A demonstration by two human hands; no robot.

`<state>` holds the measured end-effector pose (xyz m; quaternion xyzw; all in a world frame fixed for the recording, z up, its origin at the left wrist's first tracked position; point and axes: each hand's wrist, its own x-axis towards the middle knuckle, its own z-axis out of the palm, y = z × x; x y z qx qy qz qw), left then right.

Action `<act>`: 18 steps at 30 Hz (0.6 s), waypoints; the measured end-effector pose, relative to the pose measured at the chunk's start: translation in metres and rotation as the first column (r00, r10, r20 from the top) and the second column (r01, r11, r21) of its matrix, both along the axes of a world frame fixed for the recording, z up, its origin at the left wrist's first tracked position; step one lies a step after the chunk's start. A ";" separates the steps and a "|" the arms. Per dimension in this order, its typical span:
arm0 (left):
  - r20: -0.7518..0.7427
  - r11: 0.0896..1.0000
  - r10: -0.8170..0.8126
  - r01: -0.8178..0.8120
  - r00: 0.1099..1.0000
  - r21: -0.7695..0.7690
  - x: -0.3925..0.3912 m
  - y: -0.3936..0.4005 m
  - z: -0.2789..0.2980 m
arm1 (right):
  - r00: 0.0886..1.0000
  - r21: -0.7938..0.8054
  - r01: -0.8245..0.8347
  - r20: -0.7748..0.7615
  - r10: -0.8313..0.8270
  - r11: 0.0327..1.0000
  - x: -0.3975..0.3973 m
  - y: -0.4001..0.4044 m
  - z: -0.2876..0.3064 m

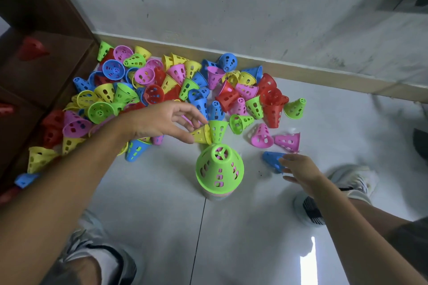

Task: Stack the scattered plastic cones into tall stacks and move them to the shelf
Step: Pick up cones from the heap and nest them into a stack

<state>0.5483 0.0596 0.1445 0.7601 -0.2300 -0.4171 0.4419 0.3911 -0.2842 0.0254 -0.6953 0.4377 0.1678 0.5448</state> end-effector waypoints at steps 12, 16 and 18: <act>0.191 0.984 0.028 -0.061 0.981 0.169 0.012 -0.042 -0.140 | 0.975 0.116 0.120 0.175 -0.139 0.986 0.024 0.023 0.006; 0.322 0.971 0.009 -0.085 0.947 0.222 0.001 -0.057 -0.166 | 0.964 0.240 0.123 0.203 -0.174 0.963 0.029 0.030 0.014; 0.387 0.964 0.008 -0.111 0.922 0.243 0.000 -0.061 -0.171 | 0.957 0.290 0.135 0.208 -0.200 0.947 0.031 0.031 0.017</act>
